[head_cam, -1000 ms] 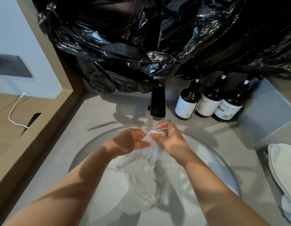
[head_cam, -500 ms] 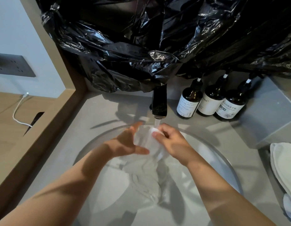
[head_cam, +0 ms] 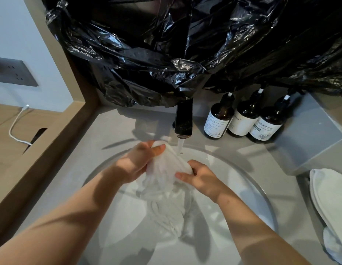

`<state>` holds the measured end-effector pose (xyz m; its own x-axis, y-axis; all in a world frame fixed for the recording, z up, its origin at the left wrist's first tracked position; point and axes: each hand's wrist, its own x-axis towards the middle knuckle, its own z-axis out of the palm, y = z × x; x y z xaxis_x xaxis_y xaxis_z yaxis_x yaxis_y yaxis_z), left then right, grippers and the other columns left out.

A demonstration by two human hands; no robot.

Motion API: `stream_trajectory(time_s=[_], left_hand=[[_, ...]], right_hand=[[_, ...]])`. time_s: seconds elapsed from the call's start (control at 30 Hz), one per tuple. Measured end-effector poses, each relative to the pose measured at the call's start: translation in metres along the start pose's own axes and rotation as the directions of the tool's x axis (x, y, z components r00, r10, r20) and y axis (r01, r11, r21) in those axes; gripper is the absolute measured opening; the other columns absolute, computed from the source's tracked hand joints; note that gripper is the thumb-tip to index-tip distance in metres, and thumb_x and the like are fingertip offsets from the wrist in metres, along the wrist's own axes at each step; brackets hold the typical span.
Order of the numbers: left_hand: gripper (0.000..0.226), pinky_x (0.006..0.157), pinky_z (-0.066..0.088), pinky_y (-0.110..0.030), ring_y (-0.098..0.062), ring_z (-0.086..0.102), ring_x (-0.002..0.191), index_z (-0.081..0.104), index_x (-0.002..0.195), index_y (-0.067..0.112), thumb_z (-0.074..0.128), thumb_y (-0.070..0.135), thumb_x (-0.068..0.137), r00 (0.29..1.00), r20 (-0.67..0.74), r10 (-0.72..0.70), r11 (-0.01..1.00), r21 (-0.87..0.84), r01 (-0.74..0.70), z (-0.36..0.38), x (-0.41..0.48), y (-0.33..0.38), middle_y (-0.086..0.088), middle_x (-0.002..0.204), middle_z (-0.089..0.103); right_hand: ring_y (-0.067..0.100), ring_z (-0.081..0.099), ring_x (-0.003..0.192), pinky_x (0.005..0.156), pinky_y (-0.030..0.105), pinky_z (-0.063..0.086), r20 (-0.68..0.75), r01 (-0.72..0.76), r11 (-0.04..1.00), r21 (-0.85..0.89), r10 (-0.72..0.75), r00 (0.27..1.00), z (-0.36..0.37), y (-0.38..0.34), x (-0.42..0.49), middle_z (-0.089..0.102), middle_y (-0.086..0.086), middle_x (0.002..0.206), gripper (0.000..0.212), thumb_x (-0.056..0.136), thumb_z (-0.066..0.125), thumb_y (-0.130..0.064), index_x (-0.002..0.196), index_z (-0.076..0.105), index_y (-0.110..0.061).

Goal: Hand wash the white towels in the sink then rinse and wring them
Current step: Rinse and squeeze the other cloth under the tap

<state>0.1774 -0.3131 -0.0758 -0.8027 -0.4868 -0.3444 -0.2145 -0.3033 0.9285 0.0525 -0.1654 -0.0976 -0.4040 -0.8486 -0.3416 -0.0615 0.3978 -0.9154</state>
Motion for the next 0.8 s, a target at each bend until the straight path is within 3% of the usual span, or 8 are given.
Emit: stream_trajectory(time_s=[0.13, 0.23, 0.37, 0.43, 0.5, 0.57, 0.67, 0.8], left_hand=[[0.011, 0.079, 0.054, -0.04, -0.029, 0.063, 0.091, 0.057, 0.101, 0.017, 0.054, 0.026, 0.096, 0.987, -0.156, 0.029, 0.995, 0.097, -0.014, -0.001, -0.002, -0.005, -0.015, 0.101, 0.064], [0.048, 0.085, 0.049, -0.031, -0.019, 0.06, 0.099, 0.057, 0.103, 0.029, 0.075, 0.054, 0.067, 0.996, 0.063, 0.067, 0.751, 0.654, -0.091, -0.01, -0.004, -0.015, 0.003, 0.101, 0.061], [0.016, 0.076, 0.045, -0.021, -0.014, 0.059, 0.084, 0.06, 0.084, 0.031, 0.067, 0.045, 0.083, 0.989, 0.148, -0.011, 0.617, 0.78, -0.11, -0.005, -0.004, -0.012, 0.005, 0.086, 0.063], [0.011, 0.067, 0.042, -0.015, -0.008, 0.057, 0.075, 0.059, 0.082, 0.027, 0.063, 0.035, 0.088, 0.99, 0.142, -0.015, 0.635, 0.766, -0.1, -0.004, -0.002, -0.006, 0.007, 0.081, 0.062], [0.019, 0.07, 0.046, -0.02, -0.015, 0.059, 0.076, 0.063, 0.083, 0.019, 0.069, 0.037, 0.082, 0.985, 0.162, -0.06, 0.783, 0.619, -0.054, -0.01, -0.006, -0.002, -0.003, 0.082, 0.064], [0.042, 0.085, 0.049, -0.043, -0.035, 0.063, 0.089, 0.067, 0.094, 0.004, 0.077, 0.038, 0.071, 0.982, 0.183, -0.053, 0.953, 0.304, -0.005, -0.024, -0.008, -0.005, -0.024, 0.095, 0.066], [0.041, 0.096, 0.049, -0.044, -0.034, 0.064, 0.102, 0.061, 0.113, -0.001, 0.07, 0.024, 0.082, 0.987, 0.133, -0.093, 0.995, -0.034, 0.098, -0.03, -0.011, -0.012, -0.021, 0.111, 0.067], [0.042, 0.097, 0.047, -0.05, -0.038, 0.06, 0.104, 0.061, 0.113, -0.002, 0.06, 0.033, 0.089, 0.986, -0.011, -0.165, 0.981, -0.102, 0.163, -0.006, -0.008, -0.021, -0.022, 0.115, 0.063]], right_hand=[[0.002, 0.059, 0.057, 0.054, 0.015, 0.045, -0.116, 0.059, 0.998, -0.019, -0.061, 0.991, 0.0, -0.015, -0.001, 0.061, -0.01, 0.068, 0.015, 0.085, 0.07, -0.025, 0.078, 0.057, -0.022], [0.002, 0.051, 0.055, 0.052, 0.014, 0.041, -0.21, 0.156, 0.986, -0.059, -0.166, 0.963, -0.003, -0.022, 0.002, 0.054, -0.016, 0.057, 0.02, 0.083, 0.071, -0.026, 0.071, 0.056, -0.02], [0.006, 0.053, 0.064, 0.058, 0.015, 0.042, -0.042, 0.074, 0.973, -0.219, -0.085, 0.996, -0.007, -0.014, 0.003, 0.056, -0.012, 0.067, 0.022, 0.079, 0.074, -0.039, 0.078, 0.059, -0.022], [0.008, 0.057, 0.074, 0.066, 0.017, 0.043, 0.06, 0.009, 0.909, -0.418, 0.017, 0.998, -0.008, -0.001, 0.004, 0.06, -0.012, 0.076, 0.024, 0.075, 0.076, -0.043, 0.089, 0.065, -0.027], [0.012, 0.057, 0.08, 0.07, 0.021, 0.043, 0.049, -0.051, 0.846, -0.53, 0.091, 0.995, -0.012, 0.016, 0.006, 0.061, -0.01, 0.079, 0.026, 0.077, 0.075, -0.041, 0.096, 0.07, -0.024], [0.013, 0.056, 0.082, 0.073, 0.022, 0.041, 0.017, -0.137, 0.926, -0.351, 0.152, 0.988, -0.02, 0.028, 0.004, 0.059, -0.005, 0.085, 0.027, 0.081, 0.072, -0.038, 0.094, 0.069, -0.014], [0.013, 0.059, 0.096, 0.091, 0.03, 0.043, -0.033, -0.194, 0.981, 0.025, 0.195, 0.98, -0.025, 0.034, 0.002, 0.06, -0.001, 0.105, 0.04, 0.085, 0.063, -0.048, 0.104, 0.061, -0.012], [0.017, 0.063, 0.081, 0.072, 0.028, 0.048, -0.226, -0.056, 0.95, 0.306, 0.13, 0.966, -0.004, 0.013, 0.015, 0.065, 0.004, 0.092, 0.029, 0.094, 0.056, -0.036, 0.1, 0.057, -0.008]])
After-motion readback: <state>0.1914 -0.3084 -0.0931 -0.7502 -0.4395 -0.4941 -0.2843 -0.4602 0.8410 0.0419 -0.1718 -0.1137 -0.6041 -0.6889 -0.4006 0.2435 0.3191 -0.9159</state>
